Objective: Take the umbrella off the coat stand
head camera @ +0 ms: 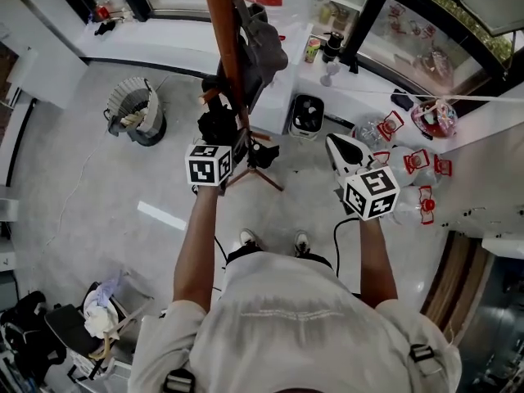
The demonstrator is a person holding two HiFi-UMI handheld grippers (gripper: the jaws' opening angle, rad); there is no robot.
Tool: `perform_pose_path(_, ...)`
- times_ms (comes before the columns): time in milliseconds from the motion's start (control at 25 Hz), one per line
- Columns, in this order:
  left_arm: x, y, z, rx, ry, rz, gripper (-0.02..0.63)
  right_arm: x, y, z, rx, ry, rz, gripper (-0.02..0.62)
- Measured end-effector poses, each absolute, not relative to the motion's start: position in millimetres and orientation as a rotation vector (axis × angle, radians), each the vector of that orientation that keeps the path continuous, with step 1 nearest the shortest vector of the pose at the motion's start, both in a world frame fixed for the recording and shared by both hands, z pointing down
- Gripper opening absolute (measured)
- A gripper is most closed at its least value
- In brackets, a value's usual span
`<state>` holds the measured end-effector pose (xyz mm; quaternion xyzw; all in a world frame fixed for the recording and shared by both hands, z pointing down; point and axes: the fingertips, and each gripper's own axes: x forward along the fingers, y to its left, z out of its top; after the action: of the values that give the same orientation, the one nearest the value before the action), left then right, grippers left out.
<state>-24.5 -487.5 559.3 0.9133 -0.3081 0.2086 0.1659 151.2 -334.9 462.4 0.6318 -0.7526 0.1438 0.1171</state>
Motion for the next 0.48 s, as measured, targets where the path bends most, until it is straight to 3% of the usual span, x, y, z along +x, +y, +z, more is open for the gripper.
perform_pose_path(480, -76.2, -448.9, 501.9, 2.573, -1.076, 0.513, 0.311, 145.4, -340.9, 432.0, 1.747, -2.330, 0.305, 0.025)
